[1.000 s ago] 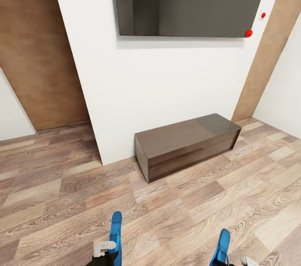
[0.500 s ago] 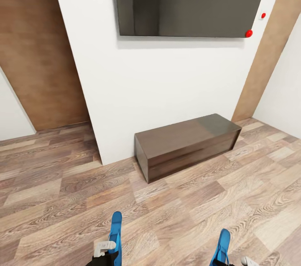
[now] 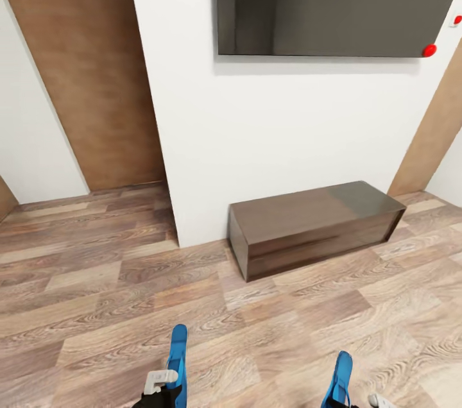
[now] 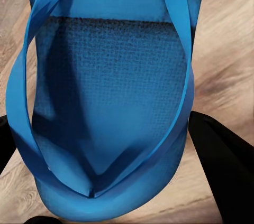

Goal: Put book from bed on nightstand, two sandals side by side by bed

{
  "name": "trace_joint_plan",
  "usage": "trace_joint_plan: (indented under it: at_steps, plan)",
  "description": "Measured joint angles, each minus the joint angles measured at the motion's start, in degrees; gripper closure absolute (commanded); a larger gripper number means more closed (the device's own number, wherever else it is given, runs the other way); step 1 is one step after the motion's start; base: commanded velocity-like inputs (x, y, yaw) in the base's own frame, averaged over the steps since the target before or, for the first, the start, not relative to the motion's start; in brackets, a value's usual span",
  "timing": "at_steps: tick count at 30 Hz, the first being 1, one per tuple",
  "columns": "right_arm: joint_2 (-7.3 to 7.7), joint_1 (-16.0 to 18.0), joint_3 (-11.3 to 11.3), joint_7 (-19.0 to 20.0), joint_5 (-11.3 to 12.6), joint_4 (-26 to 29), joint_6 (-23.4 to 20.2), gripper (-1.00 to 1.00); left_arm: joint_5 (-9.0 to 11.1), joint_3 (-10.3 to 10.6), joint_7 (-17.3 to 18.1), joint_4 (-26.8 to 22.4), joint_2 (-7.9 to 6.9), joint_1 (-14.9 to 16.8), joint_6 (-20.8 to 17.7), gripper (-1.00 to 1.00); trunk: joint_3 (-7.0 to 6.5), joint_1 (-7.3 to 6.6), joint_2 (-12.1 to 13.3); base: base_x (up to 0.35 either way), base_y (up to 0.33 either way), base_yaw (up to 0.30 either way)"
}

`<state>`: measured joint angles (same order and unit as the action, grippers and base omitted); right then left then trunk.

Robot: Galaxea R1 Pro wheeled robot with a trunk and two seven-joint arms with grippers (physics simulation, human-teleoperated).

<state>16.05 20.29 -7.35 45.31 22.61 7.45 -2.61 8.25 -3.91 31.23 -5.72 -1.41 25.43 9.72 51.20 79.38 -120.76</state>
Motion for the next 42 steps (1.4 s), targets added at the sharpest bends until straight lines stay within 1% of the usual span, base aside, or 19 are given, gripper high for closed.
trace_joint_plan:
  at_steps: [16,23,42]
  plan:
    - [-0.05,0.0,0.0,-0.1,0.0,-0.1,0.0,1.00,0.0,0.0,0.0,0.0,0.09,0.0,0.0,1.00,0.00,0.00,0.0,0.000,0.000,0.293]
    - [-0.05,0.0,0.0,-0.1,0.0,-0.1,0.0,1.00,-0.2,0.1,-0.1,1.2,0.18,0.0,0.1,1.00,0.00,0.00,0.0,0.000,0.000,0.293]
    - [-0.05,0.0,0.0,-0.1,0.0,-0.1,0.0,1.00,-0.1,0.1,0.0,1.4,0.18,0.0,0.1,1.00,0.00,0.00,0.0,0.000,0.000,0.293]
